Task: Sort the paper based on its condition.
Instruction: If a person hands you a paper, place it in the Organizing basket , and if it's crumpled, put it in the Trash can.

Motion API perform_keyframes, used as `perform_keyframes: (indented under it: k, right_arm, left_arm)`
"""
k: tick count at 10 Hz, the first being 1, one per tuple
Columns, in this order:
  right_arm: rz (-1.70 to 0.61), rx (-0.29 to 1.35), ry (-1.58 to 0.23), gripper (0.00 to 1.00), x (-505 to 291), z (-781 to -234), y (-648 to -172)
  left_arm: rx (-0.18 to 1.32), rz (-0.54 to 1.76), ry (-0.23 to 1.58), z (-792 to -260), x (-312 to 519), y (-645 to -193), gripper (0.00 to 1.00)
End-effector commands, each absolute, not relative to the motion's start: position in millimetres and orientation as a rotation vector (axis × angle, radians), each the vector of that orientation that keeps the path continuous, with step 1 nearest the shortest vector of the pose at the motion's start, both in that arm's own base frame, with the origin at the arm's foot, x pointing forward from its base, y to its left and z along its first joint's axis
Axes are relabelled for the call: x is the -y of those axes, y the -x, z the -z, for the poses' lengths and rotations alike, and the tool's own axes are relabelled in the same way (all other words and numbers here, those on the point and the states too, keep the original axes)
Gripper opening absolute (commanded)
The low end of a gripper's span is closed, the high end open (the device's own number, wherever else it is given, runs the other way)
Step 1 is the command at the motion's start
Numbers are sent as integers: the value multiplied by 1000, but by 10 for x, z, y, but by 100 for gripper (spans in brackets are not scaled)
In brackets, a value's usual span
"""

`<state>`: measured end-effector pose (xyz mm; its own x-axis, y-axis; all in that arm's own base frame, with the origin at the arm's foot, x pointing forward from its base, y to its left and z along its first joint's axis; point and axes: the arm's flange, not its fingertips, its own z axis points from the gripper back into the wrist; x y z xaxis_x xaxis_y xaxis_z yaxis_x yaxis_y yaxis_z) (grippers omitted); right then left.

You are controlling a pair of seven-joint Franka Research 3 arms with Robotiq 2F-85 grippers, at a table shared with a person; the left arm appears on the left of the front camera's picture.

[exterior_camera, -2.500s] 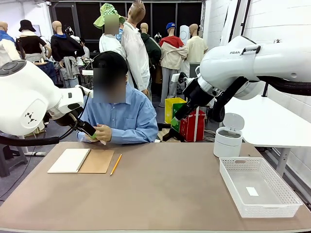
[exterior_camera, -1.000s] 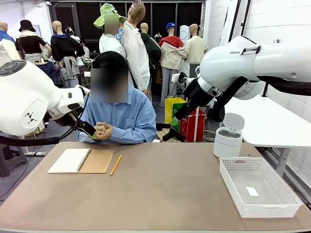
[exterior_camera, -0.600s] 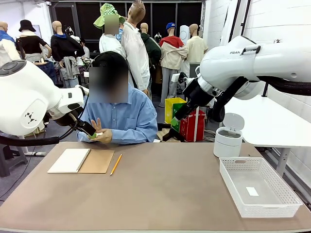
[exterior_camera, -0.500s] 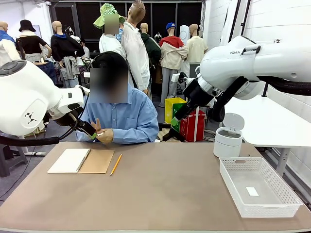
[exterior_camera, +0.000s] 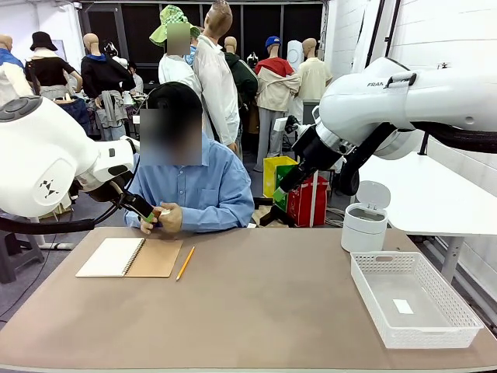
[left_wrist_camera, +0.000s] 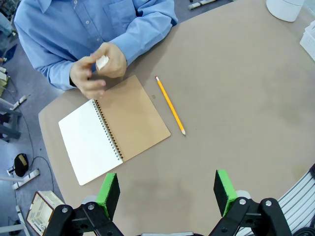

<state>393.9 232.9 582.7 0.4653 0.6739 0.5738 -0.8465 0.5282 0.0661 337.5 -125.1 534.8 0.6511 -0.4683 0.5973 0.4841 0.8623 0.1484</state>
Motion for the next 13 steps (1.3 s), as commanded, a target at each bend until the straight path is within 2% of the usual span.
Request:
perform_keyframes:
  k: [1,13]
  right_arm:
    - [-958,519,-369,100,-2326,-5817,-3935]
    - [-958,519,-369,100,-2326,-5817,-3935]
  left_arm:
    - [665,541,25,-5345,1245,-3373,100]
    - [665,541,25,-5345,1245,-3373,100]
